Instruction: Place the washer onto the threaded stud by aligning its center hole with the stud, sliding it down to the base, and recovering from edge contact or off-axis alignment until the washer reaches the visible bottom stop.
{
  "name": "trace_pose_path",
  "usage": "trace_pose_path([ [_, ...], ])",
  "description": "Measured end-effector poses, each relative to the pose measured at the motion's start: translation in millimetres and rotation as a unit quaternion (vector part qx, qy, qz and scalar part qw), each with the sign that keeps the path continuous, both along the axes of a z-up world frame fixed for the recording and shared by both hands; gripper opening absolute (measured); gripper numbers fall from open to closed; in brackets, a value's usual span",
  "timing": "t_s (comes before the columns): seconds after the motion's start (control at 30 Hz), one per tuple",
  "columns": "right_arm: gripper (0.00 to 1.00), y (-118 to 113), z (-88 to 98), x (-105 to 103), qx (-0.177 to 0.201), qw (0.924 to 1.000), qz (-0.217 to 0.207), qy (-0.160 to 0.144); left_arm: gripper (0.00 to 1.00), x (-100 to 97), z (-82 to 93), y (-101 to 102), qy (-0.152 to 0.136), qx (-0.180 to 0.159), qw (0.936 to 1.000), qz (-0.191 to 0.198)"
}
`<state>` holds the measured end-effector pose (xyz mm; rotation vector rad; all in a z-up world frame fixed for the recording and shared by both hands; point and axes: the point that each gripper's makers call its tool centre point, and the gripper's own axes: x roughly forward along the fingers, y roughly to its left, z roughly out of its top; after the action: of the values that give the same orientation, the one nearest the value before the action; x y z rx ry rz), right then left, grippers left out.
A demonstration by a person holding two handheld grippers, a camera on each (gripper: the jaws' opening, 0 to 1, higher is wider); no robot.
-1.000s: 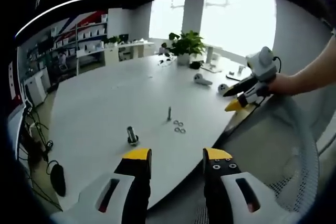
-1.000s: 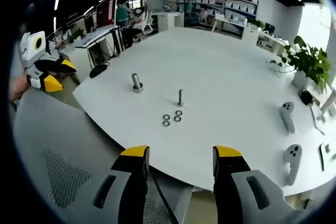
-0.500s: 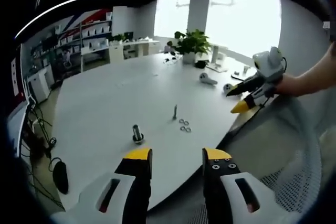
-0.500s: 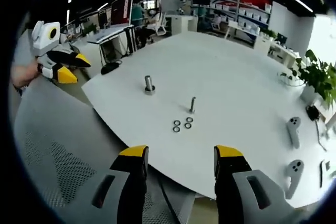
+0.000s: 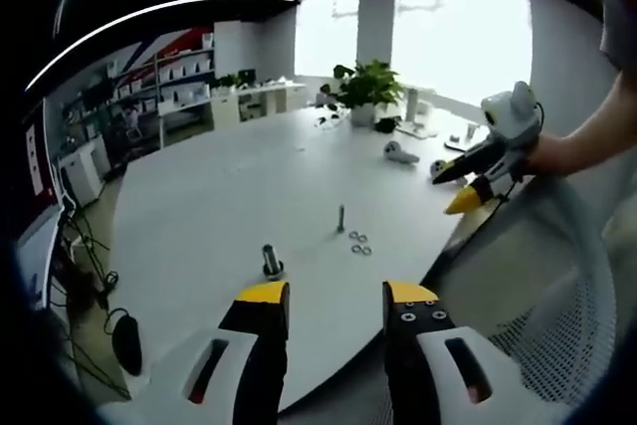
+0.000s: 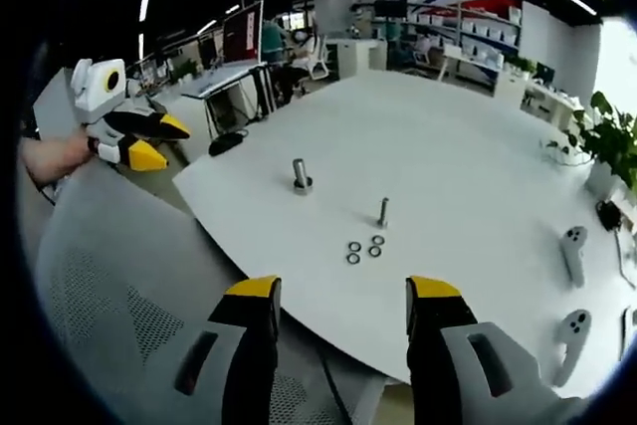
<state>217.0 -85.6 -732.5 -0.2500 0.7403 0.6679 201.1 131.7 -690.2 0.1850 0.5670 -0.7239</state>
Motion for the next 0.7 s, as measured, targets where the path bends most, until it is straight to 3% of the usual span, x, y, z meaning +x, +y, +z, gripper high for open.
trace_pose_path([
  [0.07, 0.52, -2, -0.3, 5, -0.026, 0.9992, 0.025, -0.016, 0.37, -0.7, -1.7, 0, -0.001, 0.007, 1.0000, -0.003],
  [0.17, 0.52, 3, 1.2, 13, -0.006, 0.9996, 0.024, -0.015, 0.37, -2.3, 3.6, -4, -0.017, 0.005, 0.9997, -0.013],
  [0.4, 0.51, 6, -11.5, 35, -0.017, 0.9988, 0.044, -0.015, 0.38, 0.2, -4.0, 2, -0.007, 0.025, 0.9997, -0.001],
  [0.7, 0.46, 21, -38.1, 57, -0.003, 0.9986, 0.051, 0.014, 0.36, 1.1, -10.8, 7, -0.008, 0.056, 0.9984, 0.004],
])
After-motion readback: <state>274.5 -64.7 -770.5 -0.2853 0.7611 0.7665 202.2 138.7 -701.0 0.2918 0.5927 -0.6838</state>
